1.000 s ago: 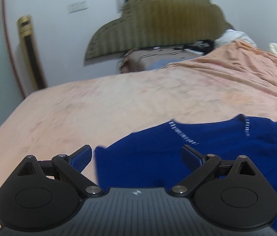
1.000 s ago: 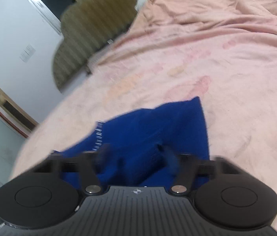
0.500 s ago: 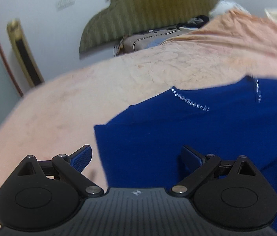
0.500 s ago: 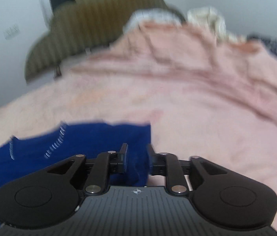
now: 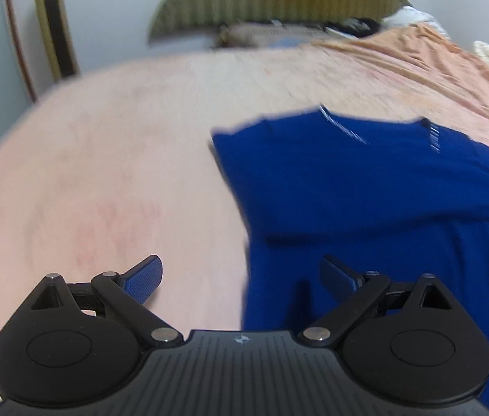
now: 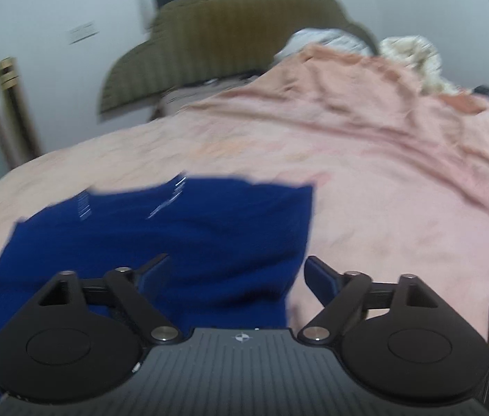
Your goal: Fold small clothes
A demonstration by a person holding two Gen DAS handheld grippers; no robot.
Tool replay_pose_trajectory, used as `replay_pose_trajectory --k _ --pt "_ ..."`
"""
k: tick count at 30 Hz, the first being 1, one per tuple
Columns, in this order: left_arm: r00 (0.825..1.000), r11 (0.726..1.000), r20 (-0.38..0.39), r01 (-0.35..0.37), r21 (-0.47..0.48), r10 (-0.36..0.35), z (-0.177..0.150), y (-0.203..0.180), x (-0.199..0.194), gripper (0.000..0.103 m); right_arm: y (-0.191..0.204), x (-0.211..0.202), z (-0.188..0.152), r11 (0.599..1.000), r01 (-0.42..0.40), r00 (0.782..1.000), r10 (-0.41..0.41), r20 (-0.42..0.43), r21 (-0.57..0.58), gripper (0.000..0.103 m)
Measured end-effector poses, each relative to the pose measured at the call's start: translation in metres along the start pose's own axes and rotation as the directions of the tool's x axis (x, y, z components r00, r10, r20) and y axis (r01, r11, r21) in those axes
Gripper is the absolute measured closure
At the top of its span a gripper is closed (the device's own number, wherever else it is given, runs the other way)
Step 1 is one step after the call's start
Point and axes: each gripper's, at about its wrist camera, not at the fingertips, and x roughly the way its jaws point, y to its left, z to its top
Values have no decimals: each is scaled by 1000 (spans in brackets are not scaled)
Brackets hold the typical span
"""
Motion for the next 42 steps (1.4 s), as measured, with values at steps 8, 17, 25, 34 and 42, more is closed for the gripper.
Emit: replay_pose_trajectory --k 8,17,25,34,42 --pt "968 972 -93 234 -8 -234 -43 24 -13 12 -37 -48 -56 979 -95 986 118 -120 183 18" --pt "963 964 -64 264 32 -261 -34 -2 -21 98 -5 -58 -73 989 -129 981 138 -137 69 97" --pt "984 986 67 165 -6 -164 14 -9 -10 98 12 -47 -11 994 -80 997 81 10 -72 97" --pt "997 998 53 53 -44 -51 45 -9 29 94 -8 25 14 993 101 995 -101 -6 -55 88" --pt "993 989 -12 121 83 -121 -22 -24 -18 50 25 -43 -36 983 -65 996 53 -75 -171 47"
